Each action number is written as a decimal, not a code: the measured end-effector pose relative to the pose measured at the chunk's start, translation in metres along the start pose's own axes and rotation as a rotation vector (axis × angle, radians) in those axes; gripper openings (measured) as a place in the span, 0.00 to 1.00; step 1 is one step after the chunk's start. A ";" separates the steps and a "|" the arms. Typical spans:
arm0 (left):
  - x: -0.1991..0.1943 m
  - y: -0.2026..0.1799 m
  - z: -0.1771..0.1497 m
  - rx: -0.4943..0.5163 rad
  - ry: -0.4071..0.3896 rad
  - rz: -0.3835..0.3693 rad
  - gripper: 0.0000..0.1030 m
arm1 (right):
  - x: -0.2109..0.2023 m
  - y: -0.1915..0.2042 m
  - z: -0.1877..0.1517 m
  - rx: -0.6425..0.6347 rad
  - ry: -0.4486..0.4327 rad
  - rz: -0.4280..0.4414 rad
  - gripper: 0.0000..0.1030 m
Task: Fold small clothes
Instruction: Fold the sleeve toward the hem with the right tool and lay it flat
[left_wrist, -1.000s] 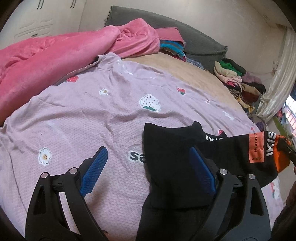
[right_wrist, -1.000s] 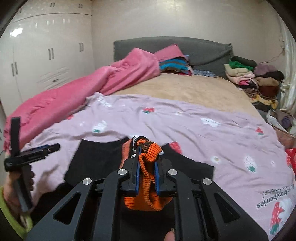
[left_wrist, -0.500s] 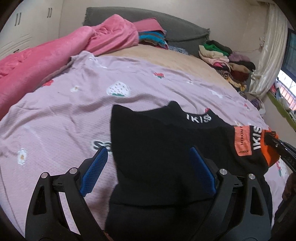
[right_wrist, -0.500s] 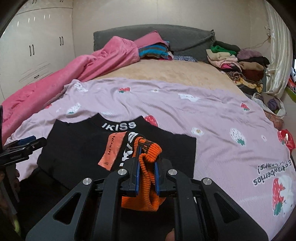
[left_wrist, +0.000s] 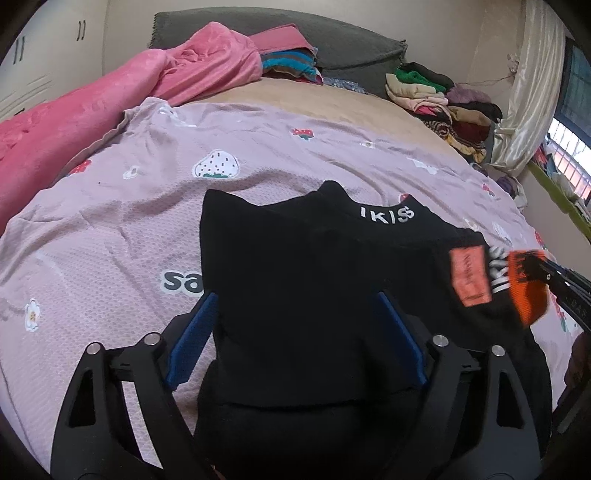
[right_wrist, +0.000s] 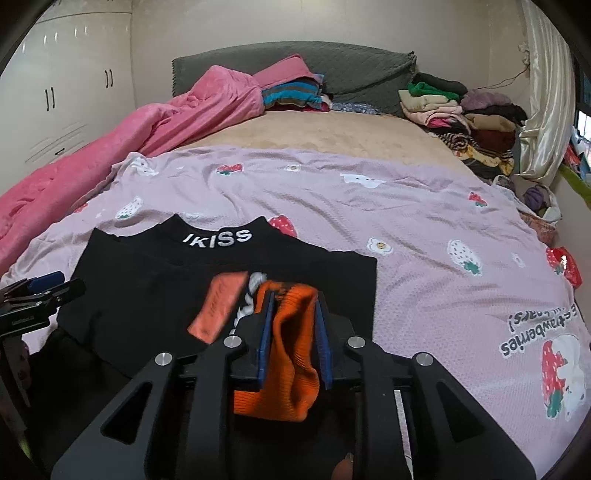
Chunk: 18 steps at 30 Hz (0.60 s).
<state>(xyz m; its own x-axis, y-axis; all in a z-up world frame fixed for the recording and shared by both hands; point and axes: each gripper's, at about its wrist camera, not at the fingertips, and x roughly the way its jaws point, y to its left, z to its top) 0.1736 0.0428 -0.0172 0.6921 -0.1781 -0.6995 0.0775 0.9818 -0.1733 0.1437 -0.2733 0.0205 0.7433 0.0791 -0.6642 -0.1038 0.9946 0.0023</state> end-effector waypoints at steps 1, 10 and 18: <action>0.000 -0.001 0.000 0.006 0.000 0.001 0.73 | -0.001 -0.001 -0.001 0.005 -0.005 -0.007 0.21; 0.009 -0.012 -0.006 0.057 0.057 -0.029 0.28 | 0.001 0.011 -0.012 -0.019 0.030 0.036 0.27; 0.025 0.005 -0.015 0.051 0.159 0.000 0.27 | 0.011 0.056 -0.019 -0.100 0.071 0.141 0.40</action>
<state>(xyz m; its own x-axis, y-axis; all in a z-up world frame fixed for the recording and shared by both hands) 0.1808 0.0421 -0.0464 0.5699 -0.1825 -0.8012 0.1169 0.9831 -0.1408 0.1334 -0.2182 -0.0005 0.6683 0.2085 -0.7140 -0.2714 0.9621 0.0269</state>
